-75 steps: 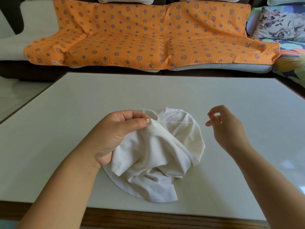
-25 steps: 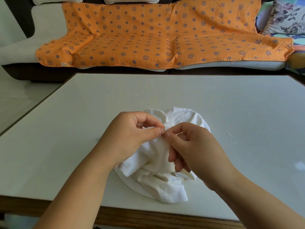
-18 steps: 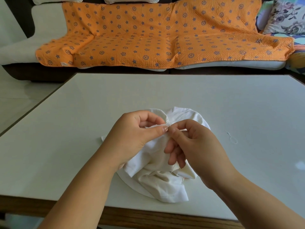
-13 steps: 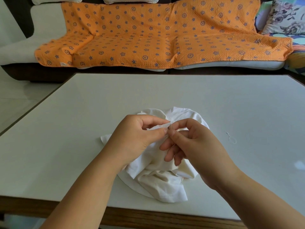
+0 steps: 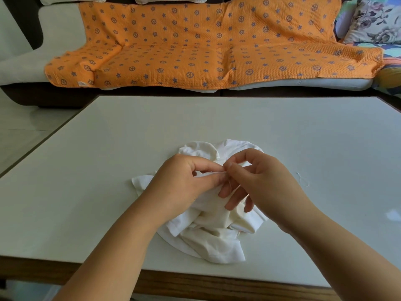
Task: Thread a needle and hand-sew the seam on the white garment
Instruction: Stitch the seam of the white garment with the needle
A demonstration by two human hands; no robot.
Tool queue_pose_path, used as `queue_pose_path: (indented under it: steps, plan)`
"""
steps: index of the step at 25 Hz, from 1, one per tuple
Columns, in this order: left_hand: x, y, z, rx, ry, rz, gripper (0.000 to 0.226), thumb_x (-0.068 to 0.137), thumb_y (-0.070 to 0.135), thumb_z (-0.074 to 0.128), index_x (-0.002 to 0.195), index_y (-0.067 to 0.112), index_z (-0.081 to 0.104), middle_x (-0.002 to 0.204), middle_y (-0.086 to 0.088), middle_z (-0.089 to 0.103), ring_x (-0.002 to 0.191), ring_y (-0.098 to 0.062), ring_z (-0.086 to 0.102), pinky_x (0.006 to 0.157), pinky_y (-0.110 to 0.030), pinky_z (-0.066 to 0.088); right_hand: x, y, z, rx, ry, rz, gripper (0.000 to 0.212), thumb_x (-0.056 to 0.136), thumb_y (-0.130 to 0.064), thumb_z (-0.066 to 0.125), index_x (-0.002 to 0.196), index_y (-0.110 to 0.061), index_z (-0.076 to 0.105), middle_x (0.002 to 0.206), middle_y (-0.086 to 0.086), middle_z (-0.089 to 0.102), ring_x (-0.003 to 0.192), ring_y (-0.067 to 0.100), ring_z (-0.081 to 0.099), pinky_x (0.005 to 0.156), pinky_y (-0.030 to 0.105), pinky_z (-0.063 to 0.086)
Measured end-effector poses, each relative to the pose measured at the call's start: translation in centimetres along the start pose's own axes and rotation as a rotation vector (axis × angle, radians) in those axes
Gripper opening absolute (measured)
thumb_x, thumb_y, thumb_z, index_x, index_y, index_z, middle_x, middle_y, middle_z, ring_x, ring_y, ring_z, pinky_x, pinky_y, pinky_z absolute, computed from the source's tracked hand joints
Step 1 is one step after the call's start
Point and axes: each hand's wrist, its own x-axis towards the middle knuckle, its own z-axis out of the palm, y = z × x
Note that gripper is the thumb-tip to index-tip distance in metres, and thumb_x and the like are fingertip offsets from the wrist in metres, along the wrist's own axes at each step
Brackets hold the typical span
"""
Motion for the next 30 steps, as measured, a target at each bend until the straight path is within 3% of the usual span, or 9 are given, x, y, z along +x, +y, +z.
queue_pose_path:
  steps: [4,6,9,13,18,20,24,27,30]
  plan:
    - [0.2,-0.1,0.0,-0.011,0.002,-0.005,0.008,0.085,0.03,0.071,0.091,0.032,0.077,0.089,0.025,0.074,0.091,0.01,0.065,0.08,-0.003,0.044,1.0,0.3,-0.8,-0.206,0.288,-0.102,0.011,0.09,-0.031,0.056,0.082,-0.028,0.062,0.092,-0.012,0.059,0.072,0.0,0.055,0.063,0.014,0.037]
    - [0.2,-0.1,-0.1,-0.012,-0.008,-0.002,0.009,0.087,0.027,0.07,0.089,0.034,0.076,0.089,0.026,0.073,0.09,0.012,0.064,0.08,-0.003,0.044,1.7,0.2,-2.1,0.124,0.291,-0.049,0.013,0.094,-0.022,0.054,0.085,-0.019,0.061,0.089,-0.004,0.068,0.057,0.003,0.055,0.057,0.018,0.038]
    - [0.1,-0.2,-0.3,-0.028,-0.038,-0.016,0.013,0.09,0.024,0.068,0.092,0.033,0.076,0.092,0.025,0.074,0.093,0.011,0.064,0.082,-0.005,0.045,2.2,-0.3,-3.6,0.764,0.098,0.092,0.011,0.099,-0.009,0.046,0.09,-0.008,0.052,0.081,0.012,0.074,0.047,0.013,0.058,0.043,0.02,0.045]
    - [0.2,-0.3,-0.3,-0.066,-0.096,-0.046,0.014,0.089,0.026,0.068,0.094,0.035,0.076,0.099,0.023,0.073,0.101,0.01,0.063,0.095,-0.016,0.045,3.4,0.5,-4.3,1.024,0.105,0.059,0.012,0.098,-0.002,0.042,0.09,-0.002,0.051,0.08,0.019,0.071,0.085,0.032,0.074,0.068,0.031,0.06]
    - [0.1,-0.4,-0.8,-0.107,-0.194,-0.093,0.014,0.088,0.023,0.068,0.098,0.025,0.077,0.099,0.015,0.076,0.1,0.003,0.067,0.094,-0.019,0.049,5.0,3.0,-5.4,0.515,0.411,-0.107,0.009,0.097,-0.011,0.049,0.092,-0.017,0.054,0.084,0.009,0.076,0.095,0.025,0.072,0.092,0.039,0.055]
    - [0.1,-0.5,-1.1,-0.115,-0.212,-0.099,0.014,0.088,0.022,0.068,0.098,0.022,0.077,0.098,0.011,0.076,0.098,0.0,0.068,0.092,-0.018,0.05,5.5,4.0,-5.8,0.216,0.512,-0.139,0.006,0.096,-0.02,0.053,0.092,-0.024,0.056,0.082,-0.002,0.076,0.088,0.016,0.071,0.087,0.032,0.055]
    - [0.1,-0.6,-1.3,-0.153,-0.227,-0.106,0.014,0.088,0.018,0.067,0.098,0.017,0.077,0.098,0.006,0.077,0.098,-0.004,0.069,0.09,-0.015,0.051,6.1,5.7,-6.4,-0.15,0.544,-0.176,0.005,0.098,-0.026,0.051,0.096,-0.026,0.055,0.079,-0.012,0.072,0.066,0.0,0.059,0.052,0.007,0.037]
    - [0.1,-0.5,-1.5,-0.181,-0.237,-0.111,0.013,0.087,0.016,0.067,0.096,0.016,0.077,0.097,0.003,0.077,0.097,-0.005,0.07,0.086,-0.013,0.051,6.4,6.7,-6.8,-0.279,0.5,-0.163,0.007,0.098,-0.023,0.05,0.096,-0.026,0.056,0.081,-0.012,0.07,0.067,-0.004,0.057,0.053,0.011,0.034]
    - [0.1,-0.6,-1.8,-0.205,-0.235,-0.115,0.016,0.081,0.022,0.069,0.093,0.017,0.079,0.097,0.002,0.077,0.097,-0.007,0.07,0.087,-0.014,0.051,6.6,7.3,-6.9,-0.364,0.442,-0.16,0.008,0.099,-0.022,0.049,0.096,-0.025,0.056,0.083,-0.008,0.071,0.078,0.008,0.061,0.058,0.024,0.039]
